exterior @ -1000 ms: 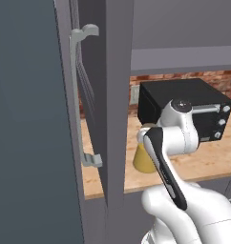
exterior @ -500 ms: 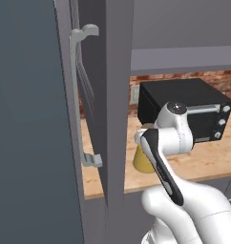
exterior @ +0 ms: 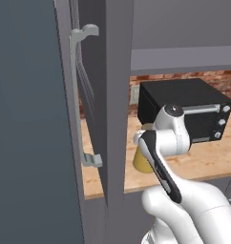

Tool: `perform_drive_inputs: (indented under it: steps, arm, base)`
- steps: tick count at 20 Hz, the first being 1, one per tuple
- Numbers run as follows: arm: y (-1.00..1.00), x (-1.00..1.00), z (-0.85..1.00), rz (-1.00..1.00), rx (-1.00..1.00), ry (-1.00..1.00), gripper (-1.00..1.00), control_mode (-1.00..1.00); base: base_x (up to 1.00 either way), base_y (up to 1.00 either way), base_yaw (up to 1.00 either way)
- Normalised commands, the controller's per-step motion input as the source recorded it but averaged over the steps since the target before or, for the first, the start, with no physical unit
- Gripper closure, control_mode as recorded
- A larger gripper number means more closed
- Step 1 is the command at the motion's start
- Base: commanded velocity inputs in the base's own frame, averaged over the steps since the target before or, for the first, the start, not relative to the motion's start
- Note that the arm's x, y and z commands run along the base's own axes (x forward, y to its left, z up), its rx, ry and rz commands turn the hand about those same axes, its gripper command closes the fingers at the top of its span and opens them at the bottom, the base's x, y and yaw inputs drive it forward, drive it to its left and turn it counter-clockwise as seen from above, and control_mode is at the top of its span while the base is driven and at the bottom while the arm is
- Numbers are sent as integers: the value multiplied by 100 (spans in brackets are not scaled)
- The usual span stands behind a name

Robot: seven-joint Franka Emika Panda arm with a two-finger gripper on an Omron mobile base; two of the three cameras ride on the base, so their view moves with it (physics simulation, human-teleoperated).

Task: There is a tray on the dining counter. Grab the cup, mug, and pitcher and place them on the tray. The pitcher may be placed next to the tray if it cannot fit the tray.

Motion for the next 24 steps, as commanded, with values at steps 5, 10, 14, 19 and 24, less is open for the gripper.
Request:
perform_drive_inputs:
  steps: [5, 10, 14, 19, 24]
  arm:
    - [0, 9, -24, 0, 0, 0, -100, -100]
    - [0, 9, -23, 0, 0, -3, -100, -100]
    - [0, 5, -19, 0, 0, -4, -100, -100]
    - [0, 10, -15, 0, 0, -1, -100, -100]
    - [3, 19, -12, 0, 0, 0, -100, -100]
  base:
    - [0, 0, 0]
    - [0, 0, 0]
    - [0, 0, 0]
    - [0, 0, 0]
    - [0, 0, 0]
